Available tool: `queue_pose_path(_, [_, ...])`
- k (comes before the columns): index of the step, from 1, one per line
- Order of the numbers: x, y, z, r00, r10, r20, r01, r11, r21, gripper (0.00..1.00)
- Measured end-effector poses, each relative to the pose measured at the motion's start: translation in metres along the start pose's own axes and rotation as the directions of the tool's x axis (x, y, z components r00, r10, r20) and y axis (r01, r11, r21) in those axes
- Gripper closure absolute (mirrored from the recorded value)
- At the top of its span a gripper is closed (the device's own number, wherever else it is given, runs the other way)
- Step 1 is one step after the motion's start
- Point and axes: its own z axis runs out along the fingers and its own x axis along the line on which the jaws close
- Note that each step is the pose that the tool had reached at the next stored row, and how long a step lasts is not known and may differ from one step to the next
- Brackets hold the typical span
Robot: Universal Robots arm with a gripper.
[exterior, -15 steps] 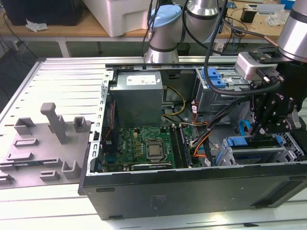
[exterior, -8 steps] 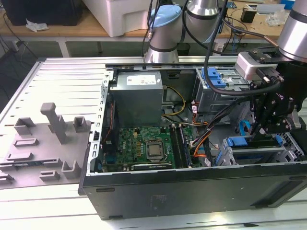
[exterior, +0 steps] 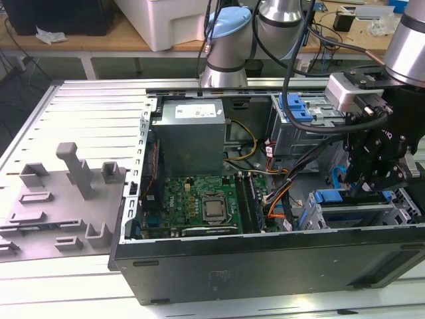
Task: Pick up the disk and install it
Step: 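Insert the second disk wire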
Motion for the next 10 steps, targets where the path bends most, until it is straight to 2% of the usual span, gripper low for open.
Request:
queue_pose_path(6, [0.0001,0.0,-0.0009,1.0,0.0,-0.0003,0.0,1.0,0.0,0.64])
queue_pose_path(10, [0.0005,0.0,-0.0081,1.0,0.0,-0.0005,0.0,1.0,0.0001,0.64])
